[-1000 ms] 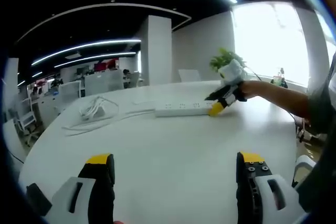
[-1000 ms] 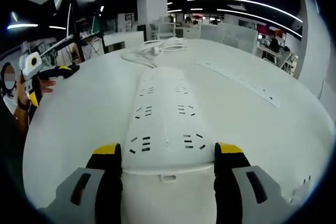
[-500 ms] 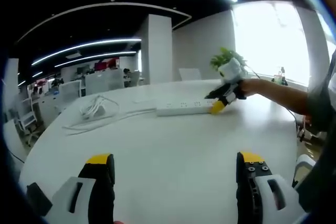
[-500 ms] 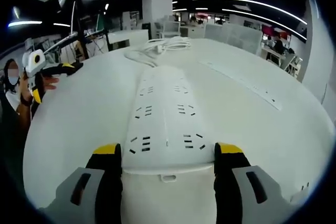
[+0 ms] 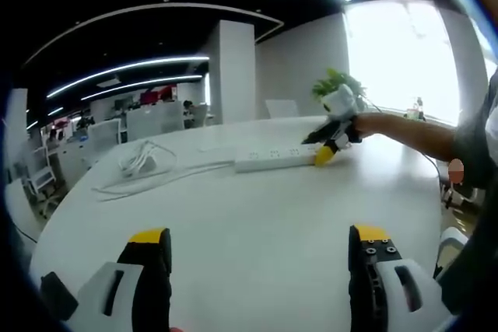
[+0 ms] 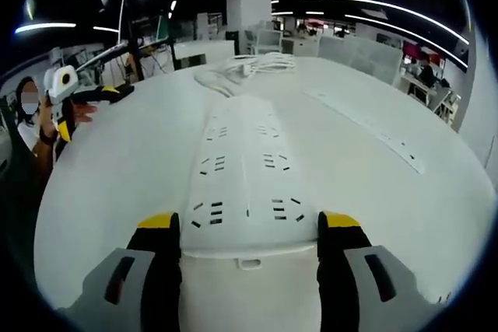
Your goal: Straighten the power strip on the desk, plug the charger into it
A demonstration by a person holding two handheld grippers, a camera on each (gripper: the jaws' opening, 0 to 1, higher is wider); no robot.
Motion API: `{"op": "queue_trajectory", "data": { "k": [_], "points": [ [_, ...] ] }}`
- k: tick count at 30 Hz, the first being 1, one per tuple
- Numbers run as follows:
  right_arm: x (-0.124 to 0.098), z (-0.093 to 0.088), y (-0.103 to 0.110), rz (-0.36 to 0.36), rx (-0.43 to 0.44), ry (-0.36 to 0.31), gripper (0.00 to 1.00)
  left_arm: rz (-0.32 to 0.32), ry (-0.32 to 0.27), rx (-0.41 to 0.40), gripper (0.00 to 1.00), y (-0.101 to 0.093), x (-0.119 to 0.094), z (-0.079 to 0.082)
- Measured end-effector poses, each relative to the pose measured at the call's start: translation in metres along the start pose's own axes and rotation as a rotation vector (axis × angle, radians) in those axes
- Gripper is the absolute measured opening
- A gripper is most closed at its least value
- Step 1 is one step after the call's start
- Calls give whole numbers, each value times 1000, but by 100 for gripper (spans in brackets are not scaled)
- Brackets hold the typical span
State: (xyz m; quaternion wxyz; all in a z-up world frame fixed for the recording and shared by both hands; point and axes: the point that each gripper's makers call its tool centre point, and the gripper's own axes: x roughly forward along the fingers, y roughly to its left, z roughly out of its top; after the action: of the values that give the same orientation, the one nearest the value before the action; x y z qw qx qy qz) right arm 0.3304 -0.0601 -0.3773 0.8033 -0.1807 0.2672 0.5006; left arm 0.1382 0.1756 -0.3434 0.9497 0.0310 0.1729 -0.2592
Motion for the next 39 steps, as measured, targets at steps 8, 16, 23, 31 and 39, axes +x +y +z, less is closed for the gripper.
{"op": "queue_trajectory", "data": {
  "k": [8,16,23,31,39],
  "points": [
    [0,0,-4,46,-33,8,70,5,5,3,98,1,-1,0],
    [1,-1,-10,94,-71,32,70,2,14,4,98,0,3,-1],
    [2,-1,-14,134,-101,28,71,-1,18,4,98,-1,7,-1],
    [3,-2,-19,166,-127,38,70,-7,25,6,98,-1,13,-2],
    [5,-1,-25,201,-159,41,70,-2,33,5,98,1,19,-3]
  ]
}}
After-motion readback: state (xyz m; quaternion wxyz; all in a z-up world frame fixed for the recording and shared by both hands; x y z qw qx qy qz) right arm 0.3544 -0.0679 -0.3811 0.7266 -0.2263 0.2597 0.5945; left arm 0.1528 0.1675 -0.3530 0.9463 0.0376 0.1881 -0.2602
